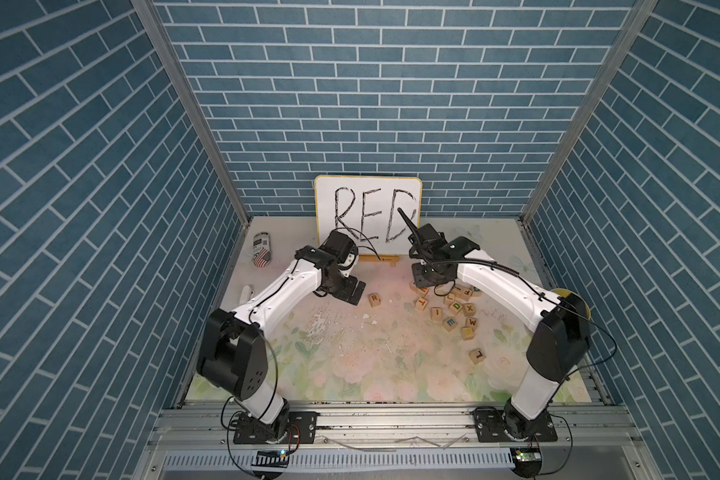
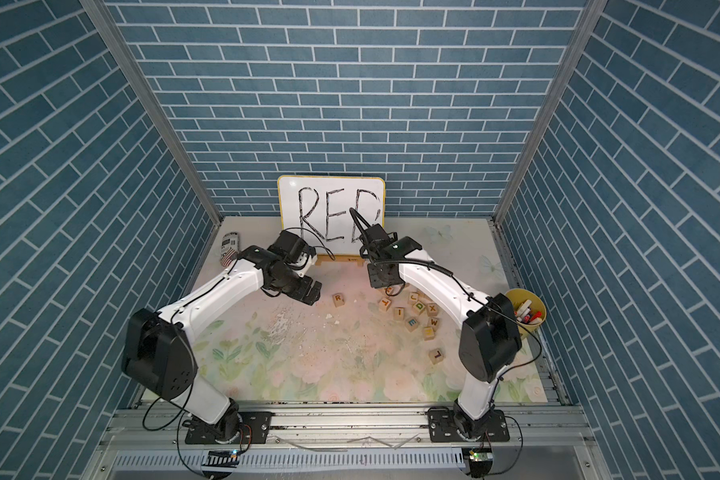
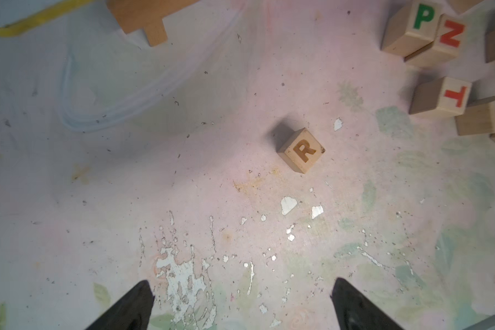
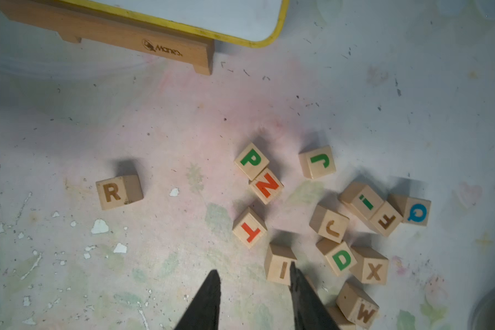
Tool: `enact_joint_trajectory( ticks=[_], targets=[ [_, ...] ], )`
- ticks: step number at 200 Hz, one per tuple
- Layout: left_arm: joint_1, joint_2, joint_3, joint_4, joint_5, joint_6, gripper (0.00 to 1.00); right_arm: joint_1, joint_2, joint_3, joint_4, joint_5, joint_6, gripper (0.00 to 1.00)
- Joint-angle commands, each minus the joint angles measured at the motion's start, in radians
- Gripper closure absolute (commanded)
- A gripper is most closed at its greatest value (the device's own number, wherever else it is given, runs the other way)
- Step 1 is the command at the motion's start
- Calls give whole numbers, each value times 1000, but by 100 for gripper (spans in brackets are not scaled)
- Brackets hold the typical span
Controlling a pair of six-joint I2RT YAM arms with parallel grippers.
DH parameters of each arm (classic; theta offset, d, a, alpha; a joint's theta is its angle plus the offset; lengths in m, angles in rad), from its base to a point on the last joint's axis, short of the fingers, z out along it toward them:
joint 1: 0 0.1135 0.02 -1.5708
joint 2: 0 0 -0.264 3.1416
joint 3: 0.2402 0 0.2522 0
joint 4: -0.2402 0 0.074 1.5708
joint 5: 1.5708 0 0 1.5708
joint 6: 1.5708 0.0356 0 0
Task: Assemble the uppercase word "red" with letter blocks
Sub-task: Pick up the letter block from the center of the board.
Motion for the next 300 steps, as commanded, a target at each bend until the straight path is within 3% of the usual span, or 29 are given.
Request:
enact_joint_trajectory(
  ticks=[1,77,198,263,300],
  targets=[
    [-48,82,81,17,-52,-103,1,5,-88,-72,3,51,85,59],
    [-100,317,225,18,-41,-257,4,5,-209,-218,-3,85,139,61],
    [-105,432,267,-12,-88,-320,12,5,-139,-226,31,67,109,62],
    [-106,456,279,-20,-92,-313,22,4,-119,-226,45,64,98,63],
    [-105,459,272,-24,-107,-306,35,5,-104,-214,46,62,88,63]
  ],
)
